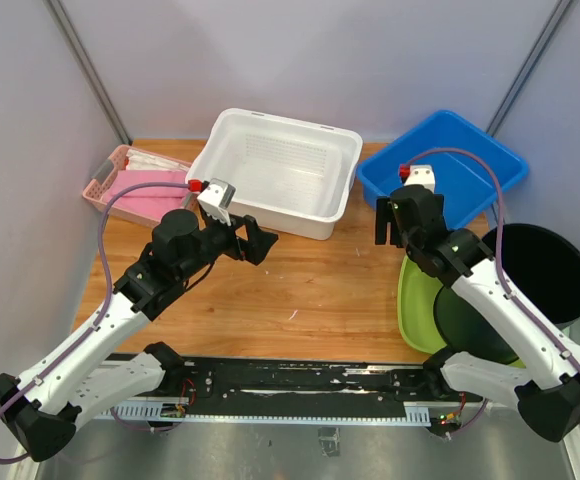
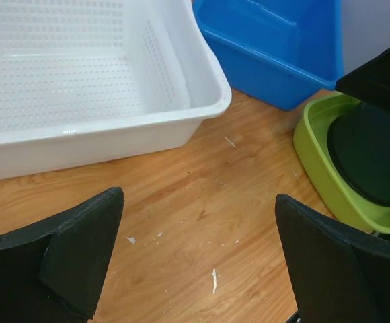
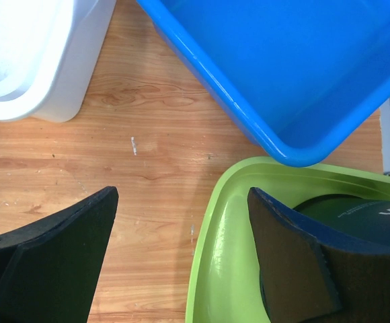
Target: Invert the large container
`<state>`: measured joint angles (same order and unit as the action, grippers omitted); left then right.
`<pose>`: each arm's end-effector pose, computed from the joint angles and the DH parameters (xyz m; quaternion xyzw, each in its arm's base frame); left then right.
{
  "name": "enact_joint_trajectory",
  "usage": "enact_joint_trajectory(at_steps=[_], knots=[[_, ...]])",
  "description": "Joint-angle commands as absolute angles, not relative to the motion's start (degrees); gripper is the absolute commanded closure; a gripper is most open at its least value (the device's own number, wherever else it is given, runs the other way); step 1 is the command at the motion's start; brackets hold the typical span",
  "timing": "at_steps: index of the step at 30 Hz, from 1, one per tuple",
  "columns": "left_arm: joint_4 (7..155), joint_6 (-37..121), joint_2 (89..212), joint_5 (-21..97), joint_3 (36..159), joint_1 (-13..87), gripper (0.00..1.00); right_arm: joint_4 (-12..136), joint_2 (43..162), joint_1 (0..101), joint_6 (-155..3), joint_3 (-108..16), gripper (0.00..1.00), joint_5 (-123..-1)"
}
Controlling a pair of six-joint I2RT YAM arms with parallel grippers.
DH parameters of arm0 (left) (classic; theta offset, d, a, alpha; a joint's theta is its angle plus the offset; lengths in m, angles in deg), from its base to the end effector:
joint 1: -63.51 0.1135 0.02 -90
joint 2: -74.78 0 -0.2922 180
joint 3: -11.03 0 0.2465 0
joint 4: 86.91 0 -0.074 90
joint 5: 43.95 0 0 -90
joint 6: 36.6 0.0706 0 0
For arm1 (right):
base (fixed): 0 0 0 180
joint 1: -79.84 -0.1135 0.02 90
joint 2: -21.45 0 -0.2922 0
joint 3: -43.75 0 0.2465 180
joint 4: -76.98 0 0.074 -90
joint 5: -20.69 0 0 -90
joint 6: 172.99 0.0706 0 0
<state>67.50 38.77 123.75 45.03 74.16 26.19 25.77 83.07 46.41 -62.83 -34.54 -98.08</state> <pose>0.1654 -0.1277 0.3656 0.1578 0.7577 -0.2835 0.5662 0.2100 0.0979 0.3642 0.0158 0.8650 0.0069 0.5015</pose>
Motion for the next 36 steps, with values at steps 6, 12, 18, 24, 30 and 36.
enact_joint_trajectory(at_steps=[6, 12, 18, 24, 30, 36], knots=[[68.1, 38.0, 123.5, 49.2, 74.0, 25.7, 0.01, 29.7, 80.4, 45.5, -63.1, -31.8, 0.2, -95.4], [62.0, 35.4, 125.6, 55.9, 76.5, 26.0, 0.01, 34.3, 80.6, 45.4, -66.5, -30.9, 0.2, -88.6], [53.6, 28.6, 126.1, 55.0, 75.5, 36.7, 0.01, 43.2, 91.2, 43.5, -69.3, -38.9, 0.19, -75.0], [48.7, 23.3, 123.5, 53.6, 75.3, 44.6, 0.01, 39.5, 113.8, 42.8, -68.7, -59.9, 0.19, -72.4], [41.4, 20.6, 127.2, 52.9, 77.6, 55.4, 0.01, 31.9, 133.7, 42.8, -68.2, -80.3, 0.18, -60.0], [47.2, 18.4, 131.7, 35.6, 74.6, 73.0, 0.01, 28.9, 140.8, 42.8, -68.4, -82.0, 0.19, -46.4]])
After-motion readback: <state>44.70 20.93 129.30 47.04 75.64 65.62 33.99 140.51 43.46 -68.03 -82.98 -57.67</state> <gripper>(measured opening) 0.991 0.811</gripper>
